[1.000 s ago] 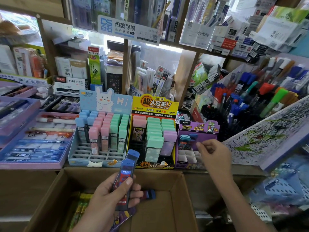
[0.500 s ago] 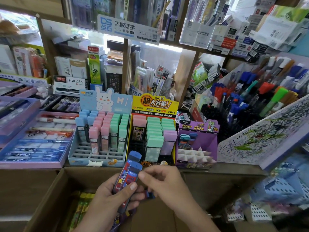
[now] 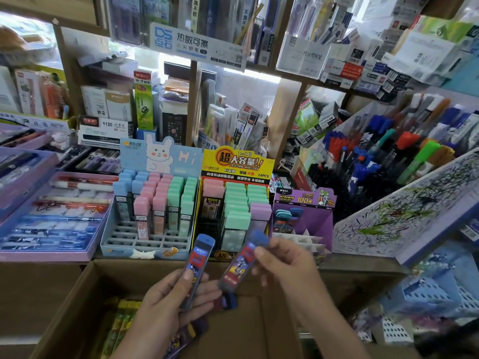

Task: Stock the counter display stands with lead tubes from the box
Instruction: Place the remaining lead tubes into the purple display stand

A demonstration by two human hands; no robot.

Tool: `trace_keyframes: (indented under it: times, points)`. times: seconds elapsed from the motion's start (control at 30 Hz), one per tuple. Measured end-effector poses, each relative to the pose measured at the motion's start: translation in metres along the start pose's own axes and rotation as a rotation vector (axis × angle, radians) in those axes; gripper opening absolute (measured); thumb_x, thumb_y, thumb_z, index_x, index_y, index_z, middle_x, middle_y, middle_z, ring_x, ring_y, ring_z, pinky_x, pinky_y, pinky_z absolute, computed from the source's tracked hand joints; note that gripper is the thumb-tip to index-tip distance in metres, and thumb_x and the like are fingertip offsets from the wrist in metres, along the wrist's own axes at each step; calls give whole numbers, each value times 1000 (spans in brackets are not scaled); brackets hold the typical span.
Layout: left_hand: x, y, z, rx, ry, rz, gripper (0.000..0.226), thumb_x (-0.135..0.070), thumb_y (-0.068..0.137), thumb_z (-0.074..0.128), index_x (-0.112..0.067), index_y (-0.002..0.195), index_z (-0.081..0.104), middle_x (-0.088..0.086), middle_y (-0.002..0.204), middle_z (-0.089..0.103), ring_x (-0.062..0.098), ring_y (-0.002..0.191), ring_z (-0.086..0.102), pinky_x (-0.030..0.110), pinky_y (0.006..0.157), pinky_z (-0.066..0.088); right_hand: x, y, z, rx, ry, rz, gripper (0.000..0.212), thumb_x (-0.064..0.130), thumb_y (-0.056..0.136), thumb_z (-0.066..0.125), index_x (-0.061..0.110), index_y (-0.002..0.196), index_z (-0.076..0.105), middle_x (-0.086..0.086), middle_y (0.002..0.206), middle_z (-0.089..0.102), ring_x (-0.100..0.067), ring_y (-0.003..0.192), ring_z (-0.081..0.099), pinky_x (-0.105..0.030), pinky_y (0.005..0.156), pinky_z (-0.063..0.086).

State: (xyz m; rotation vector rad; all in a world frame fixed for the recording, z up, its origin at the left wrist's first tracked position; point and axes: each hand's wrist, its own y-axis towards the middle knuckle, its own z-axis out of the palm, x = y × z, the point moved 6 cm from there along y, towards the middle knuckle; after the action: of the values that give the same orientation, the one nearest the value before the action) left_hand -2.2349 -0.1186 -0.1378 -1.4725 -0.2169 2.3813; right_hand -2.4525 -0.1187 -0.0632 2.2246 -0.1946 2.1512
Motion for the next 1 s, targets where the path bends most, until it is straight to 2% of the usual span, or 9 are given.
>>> trace_keyframes:
  times: [0.1,0.2,0.27,0.4,0.67,0.8,1.0]
  points:
    - [-2,1,-1,-4,5,14,38,-31,93,58,0,109,71,25,101,77,37,92,78,36,67,66,17,5,-40,-134,-28,-76,14,11,92,71,23,92,79,-10,90,78,-15,71,72,-19,56,55]
    - [-6,0,-2,-31,37,67,36,-33,92,57,-4,103,75,24,94,78,30,75,77,29,58,63,32,10,-76,-239,-60,-173,21,8,91,70,26,94,79,-9,89,78,-16,70,72,-21,58,58]
    - [-9,-1,-3,-47,40,99,36,-36,86,59,-8,98,78,22,87,76,25,65,72,27,54,60,40,14,-95,-305,-84,-240,22,4,93,69,24,95,79,-11,85,78,-19,69,73,-25,59,61]
    - [-11,-2,-4,-39,52,125,32,-38,86,59,-17,95,82,16,79,71,20,63,66,27,55,56,44,26,-120,-401,-179,-308,19,3,95,68,20,100,76,-9,83,77,-27,73,76,-36,64,66]
    - [-11,1,-7,-11,71,131,29,-37,87,60,-22,100,81,19,82,73,21,65,66,26,59,57,33,52,-114,-354,-301,-349,18,0,96,66,17,100,72,-6,82,77,-19,76,76,-24,65,62]
    - [-8,2,-9,0,83,120,30,-39,87,60,-23,102,81,19,83,73,21,67,67,27,61,57,25,61,-108,-326,-385,-354,21,1,96,67,21,96,71,0,81,76,-12,74,73,-21,65,60]
    - [-5,3,-7,7,91,112,28,-37,88,59,-24,99,81,18,83,73,20,67,67,30,62,57,2,71,-107,-332,-609,-281,14,17,95,72,31,94,70,12,85,74,5,80,68,-16,65,54]
